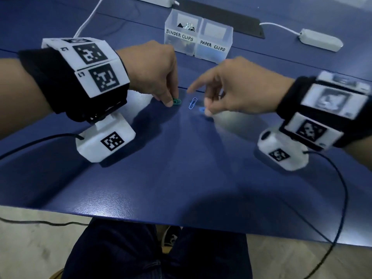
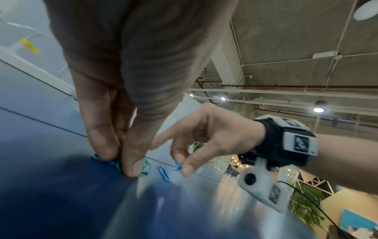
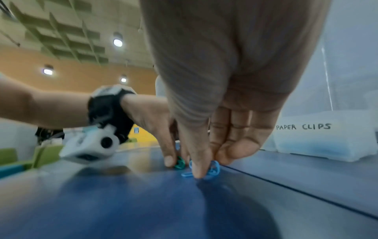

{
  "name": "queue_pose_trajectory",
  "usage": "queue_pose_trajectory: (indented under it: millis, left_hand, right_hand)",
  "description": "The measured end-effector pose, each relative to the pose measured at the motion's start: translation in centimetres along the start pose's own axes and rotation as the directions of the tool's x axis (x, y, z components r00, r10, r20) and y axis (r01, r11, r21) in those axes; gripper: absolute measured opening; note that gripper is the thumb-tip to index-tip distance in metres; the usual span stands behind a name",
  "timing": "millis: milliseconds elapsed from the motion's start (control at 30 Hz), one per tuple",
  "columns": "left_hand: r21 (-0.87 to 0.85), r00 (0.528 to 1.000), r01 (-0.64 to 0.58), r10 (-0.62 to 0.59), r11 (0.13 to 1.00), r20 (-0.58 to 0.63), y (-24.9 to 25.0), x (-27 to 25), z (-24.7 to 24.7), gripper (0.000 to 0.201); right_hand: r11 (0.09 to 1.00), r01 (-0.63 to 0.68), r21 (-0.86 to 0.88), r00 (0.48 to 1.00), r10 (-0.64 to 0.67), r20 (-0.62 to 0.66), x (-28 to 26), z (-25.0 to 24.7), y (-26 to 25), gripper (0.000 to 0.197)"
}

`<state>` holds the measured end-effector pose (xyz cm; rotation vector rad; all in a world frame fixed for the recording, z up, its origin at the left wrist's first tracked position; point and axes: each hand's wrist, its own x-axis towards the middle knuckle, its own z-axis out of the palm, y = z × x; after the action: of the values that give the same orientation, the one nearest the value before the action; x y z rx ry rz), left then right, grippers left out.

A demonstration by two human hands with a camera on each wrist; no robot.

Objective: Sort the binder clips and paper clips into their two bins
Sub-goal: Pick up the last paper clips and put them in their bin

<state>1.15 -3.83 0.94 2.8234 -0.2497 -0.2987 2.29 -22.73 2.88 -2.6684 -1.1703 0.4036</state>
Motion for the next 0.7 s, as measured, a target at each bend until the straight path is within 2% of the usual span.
queue_pose_trajectory:
  millis: [200,367,533,633,700]
  left_hand:
    - [0.04,0.999,0.009,-0.007,0.999,-0.039,0.1,0.1,-0.1,0.015]
    - [0.068,0.999,0.032,-0.032,0.997,0.007,0.4,0.4,-0.3,0.011]
    - [0.133,0.993,0.06,-0.074,0.989,0.097,0.8,0.8,-0.3,0.011]
    - [0.14,0.992,0.039,-0.055,0.989,0.112,0.5,0.7,0.0,0.009]
    - [0.131,0.997,0.01,-0.019,0.991,0.069,0.0,0.4,-0.5,0.005]
  right_hand:
    - [0.997,0.029,-0.066,0.997,-0.024,0.067,3.8,0.3,1.5,0.035]
    - [0.998,0.05,-0.023,0.997,-0.049,0.061,4.0,0.4,2.3,0.025]
    - [0.997,0.045,-0.069,0.994,-0.037,0.103,4.5,-0.1,2.0,0.01]
    - [0.992,0.041,-0.117,0.988,-0.023,0.152,4.8,0.0,2.0,0.007]
    - [0.991,0.04,-0.125,0.984,-0.018,0.176,4.9,0.1,2.0,0.008]
